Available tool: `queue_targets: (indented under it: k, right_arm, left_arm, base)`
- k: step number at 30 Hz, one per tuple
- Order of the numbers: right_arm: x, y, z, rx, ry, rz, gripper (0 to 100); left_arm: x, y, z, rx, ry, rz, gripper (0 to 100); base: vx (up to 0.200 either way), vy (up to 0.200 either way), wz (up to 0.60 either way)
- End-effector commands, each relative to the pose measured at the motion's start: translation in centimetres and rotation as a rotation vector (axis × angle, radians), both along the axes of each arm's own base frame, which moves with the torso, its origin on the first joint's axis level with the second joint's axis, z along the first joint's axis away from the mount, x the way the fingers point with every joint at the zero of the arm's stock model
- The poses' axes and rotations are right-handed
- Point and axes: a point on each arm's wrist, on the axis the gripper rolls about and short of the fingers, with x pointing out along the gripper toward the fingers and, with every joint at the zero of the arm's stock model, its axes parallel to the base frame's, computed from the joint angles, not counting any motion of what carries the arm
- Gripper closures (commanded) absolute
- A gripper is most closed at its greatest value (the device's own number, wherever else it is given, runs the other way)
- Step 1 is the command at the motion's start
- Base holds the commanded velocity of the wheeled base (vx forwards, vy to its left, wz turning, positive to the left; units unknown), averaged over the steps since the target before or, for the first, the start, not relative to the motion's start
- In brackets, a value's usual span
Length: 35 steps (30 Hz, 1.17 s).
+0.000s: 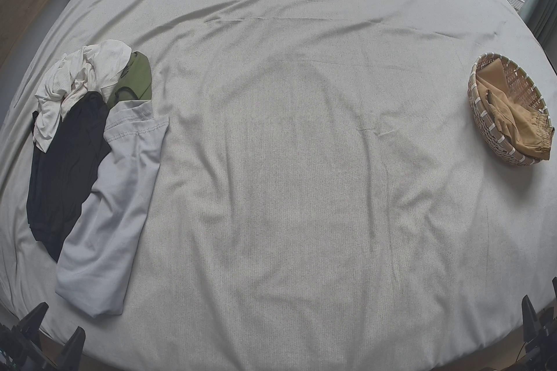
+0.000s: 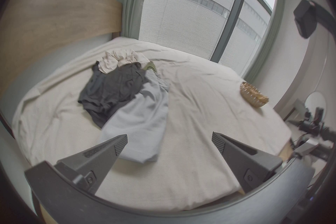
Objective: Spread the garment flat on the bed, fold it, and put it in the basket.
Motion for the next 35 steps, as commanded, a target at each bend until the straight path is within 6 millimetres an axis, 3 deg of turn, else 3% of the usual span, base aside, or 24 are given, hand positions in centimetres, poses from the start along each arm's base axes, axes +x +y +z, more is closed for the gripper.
queue_targets:
  k: [1,5,9,35]
  right_arm:
    - [0.05,-0.01,-0.51,0.0,0.006,0.0,0]
    - [0.05,-0.01,-0.48,0.0,0.003,-0.001,0]
    - [0.05,0.02,-0.51,-0.018,0.007,0.008,0]
    - [0.05,0.05,-0.5,-0.014,0.005,0.022,0]
  left_arm:
    - [-0.55,0.22,-0.35,0.206,-0.075,0.244,0]
    - [-0.54,0.26,-0.44,0.128,-0.062,0.26,0]
    - [-1.02,0.06,-1.2,0.126,-0.088,0.103,0]
    - [-1.02,0.12,-1.15,0.121,-0.09,0.136,0]
  base:
    - [0.0,0.0,0.0]
    - [0.0,0.0,0.0]
    - [0.0,0.0,0.0]
    - [0.0,0.0,0.0]
